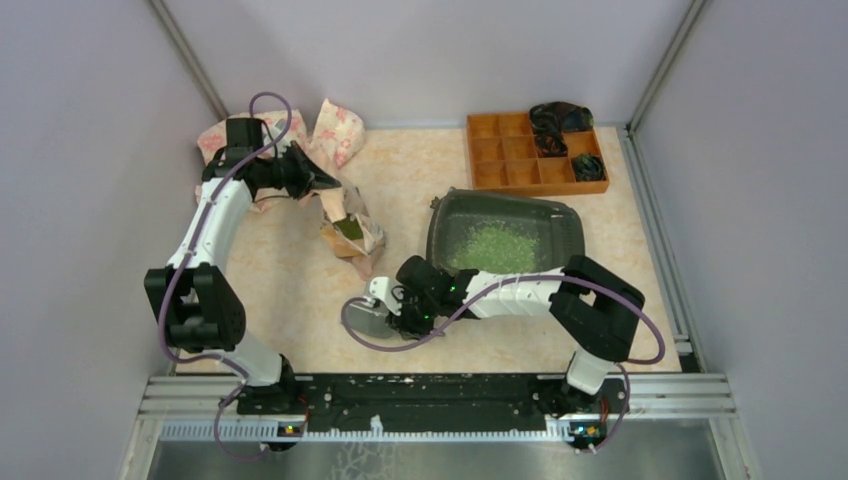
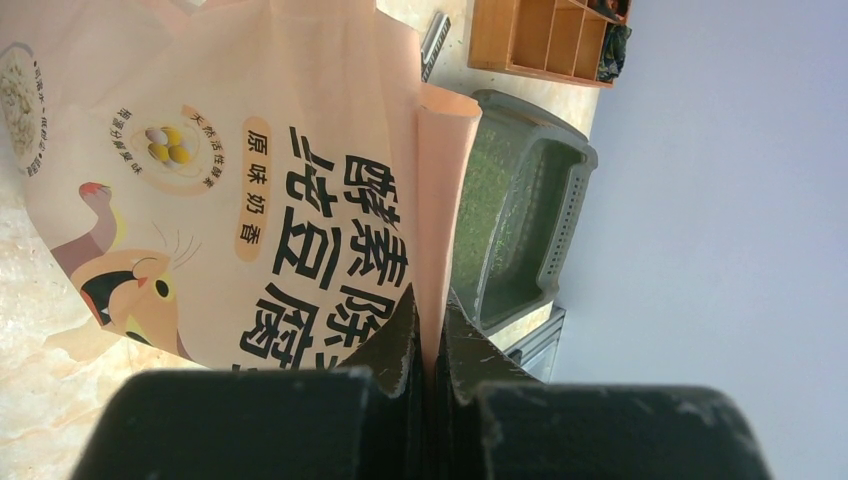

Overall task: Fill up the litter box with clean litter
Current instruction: 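Pick up the spatula from the center of the board, then scoop the cat litter from the cat litter bag.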

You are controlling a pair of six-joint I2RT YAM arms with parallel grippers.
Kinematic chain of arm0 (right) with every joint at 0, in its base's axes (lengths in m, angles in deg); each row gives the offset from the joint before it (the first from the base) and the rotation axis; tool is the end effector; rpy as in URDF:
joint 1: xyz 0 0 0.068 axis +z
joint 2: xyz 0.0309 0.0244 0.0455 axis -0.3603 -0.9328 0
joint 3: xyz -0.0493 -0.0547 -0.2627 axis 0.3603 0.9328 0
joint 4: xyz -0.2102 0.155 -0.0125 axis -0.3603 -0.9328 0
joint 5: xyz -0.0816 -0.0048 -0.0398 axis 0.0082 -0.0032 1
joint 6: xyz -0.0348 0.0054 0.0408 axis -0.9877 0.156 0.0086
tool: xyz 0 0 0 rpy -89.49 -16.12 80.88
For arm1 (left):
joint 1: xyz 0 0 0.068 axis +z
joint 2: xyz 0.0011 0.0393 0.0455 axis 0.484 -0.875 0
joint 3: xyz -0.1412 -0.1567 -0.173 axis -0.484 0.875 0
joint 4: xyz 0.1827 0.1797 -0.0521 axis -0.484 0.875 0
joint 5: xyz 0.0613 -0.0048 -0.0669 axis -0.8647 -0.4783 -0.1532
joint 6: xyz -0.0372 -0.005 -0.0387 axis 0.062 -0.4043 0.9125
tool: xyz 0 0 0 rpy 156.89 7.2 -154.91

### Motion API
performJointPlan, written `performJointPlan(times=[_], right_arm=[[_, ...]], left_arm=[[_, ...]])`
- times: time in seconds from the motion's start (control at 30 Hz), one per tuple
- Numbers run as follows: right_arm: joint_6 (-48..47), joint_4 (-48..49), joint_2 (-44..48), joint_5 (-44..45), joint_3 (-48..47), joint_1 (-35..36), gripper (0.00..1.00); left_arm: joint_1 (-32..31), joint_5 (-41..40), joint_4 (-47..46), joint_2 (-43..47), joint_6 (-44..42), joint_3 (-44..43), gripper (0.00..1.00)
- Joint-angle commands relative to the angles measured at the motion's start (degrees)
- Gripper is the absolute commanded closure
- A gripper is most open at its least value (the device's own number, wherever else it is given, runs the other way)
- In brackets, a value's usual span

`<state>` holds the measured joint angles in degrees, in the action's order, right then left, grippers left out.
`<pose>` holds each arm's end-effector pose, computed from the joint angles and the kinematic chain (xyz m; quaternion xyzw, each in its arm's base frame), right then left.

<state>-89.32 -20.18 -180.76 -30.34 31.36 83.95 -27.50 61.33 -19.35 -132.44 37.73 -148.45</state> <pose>0.1430 0.3031 0.1665 -0.6292 0.6947 0.2640 0.2279 0.3498 -0.0134 0.3224 -0.1441 0.8712 -0.3936 0.2557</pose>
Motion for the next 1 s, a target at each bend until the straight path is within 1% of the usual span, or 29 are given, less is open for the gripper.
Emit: performJointPlan(times=[0.0, 0.13, 0.2, 0.23, 0.4, 0.57, 0.63, 0.7, 0.77, 0.97], right_arm=[[0.8, 4.0, 0.1, 1.9, -0.9, 0.6, 0.65], [2.3, 4.3, 0.0, 4.0, -0.9, 0.6, 0.83], [3.0, 4.1, 0.7, 5.4, -1.0, 0.9, 0.96], [3.3, 3.9, 1.4, 6.1, -0.9, 1.0, 1.0], [4.4, 0.1, 8.4, 8.6, -2.7, 1.0, 1.0], [5.6, -10.6, 16.2, 12.6, -10.6, 1.0, 1.0], [6.4, -15.1, 17.5, 14.9, -15.3, 1.0, 1.0], [7.7, -19.4, 17.6, 17.5, -20.4, 1.1, 1.0], [9.0, -22.7, 16.7, 22.3, -25.0, 1.1, 1.0], [12.5, -33.6, 8.8, 29.9, -38.6, 1.1, 1.0]], left_arm=[[0.5, -0.6, 0.8, -0.8, -1.1, -1.5, 1.0], [0.5, -0.6, 0.8, -0.5, -1.1, -1.2, 1.0], [0.5, -0.8, 1.0, -0.3, -1.2, -1.1, 1.0], [0.5, -0.9, 1.0, -0.1, -1.2, -1.0, 1.0], [0.5, -1.4, 1.1, 0.7, -1.3, -0.7, 1.0], [0.5, -3.6, 1.3, 2.6, -1.3, -0.7, 1.0], [0.5, -4.3, 1.1, 3.5, -0.9, -0.7, 1.0], [0.5, -5.1, 1.1, 4.3, -0.5, -0.7, 1.0], [0.3, -6.7, 1.1, 5.3, -0.2, -0.5, 1.0], [-1.2, -11.2, 0.1, 8.7, 0.7, 0.7, 1.0]])
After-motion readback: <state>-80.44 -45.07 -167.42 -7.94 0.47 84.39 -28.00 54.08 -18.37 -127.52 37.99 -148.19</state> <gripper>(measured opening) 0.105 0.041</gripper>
